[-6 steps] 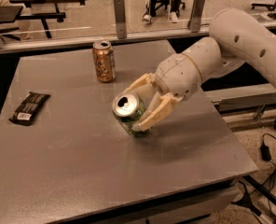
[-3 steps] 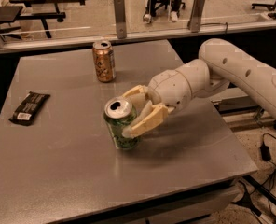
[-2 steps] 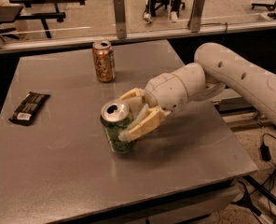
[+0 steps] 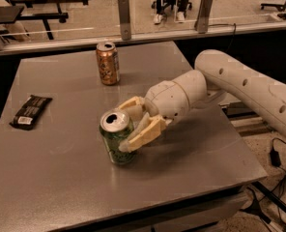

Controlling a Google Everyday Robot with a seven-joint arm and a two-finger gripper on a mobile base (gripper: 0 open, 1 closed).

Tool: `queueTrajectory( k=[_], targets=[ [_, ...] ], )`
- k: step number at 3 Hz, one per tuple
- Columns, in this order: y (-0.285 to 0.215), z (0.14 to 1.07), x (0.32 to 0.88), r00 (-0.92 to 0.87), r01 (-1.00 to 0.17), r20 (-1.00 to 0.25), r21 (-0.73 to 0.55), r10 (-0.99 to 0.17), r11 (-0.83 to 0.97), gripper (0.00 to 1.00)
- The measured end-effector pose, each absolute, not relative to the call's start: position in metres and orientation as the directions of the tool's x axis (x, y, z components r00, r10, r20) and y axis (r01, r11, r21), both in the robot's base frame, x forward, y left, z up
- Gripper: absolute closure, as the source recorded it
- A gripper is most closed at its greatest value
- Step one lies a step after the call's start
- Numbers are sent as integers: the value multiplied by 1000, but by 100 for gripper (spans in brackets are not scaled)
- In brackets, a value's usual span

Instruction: Place green can upright

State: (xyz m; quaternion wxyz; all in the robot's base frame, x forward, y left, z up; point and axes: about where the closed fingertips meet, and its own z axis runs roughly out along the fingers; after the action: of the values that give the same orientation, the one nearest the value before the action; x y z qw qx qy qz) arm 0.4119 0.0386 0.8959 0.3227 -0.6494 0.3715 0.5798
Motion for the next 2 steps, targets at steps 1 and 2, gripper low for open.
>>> queueTrajectory(
  k=[1,2],
  targets=[
    [42,894,410,36,-844,-995,20,-94,-535,34],
    [44,892,409,25,-836,-996,26,-86,-548,10]
  ],
)
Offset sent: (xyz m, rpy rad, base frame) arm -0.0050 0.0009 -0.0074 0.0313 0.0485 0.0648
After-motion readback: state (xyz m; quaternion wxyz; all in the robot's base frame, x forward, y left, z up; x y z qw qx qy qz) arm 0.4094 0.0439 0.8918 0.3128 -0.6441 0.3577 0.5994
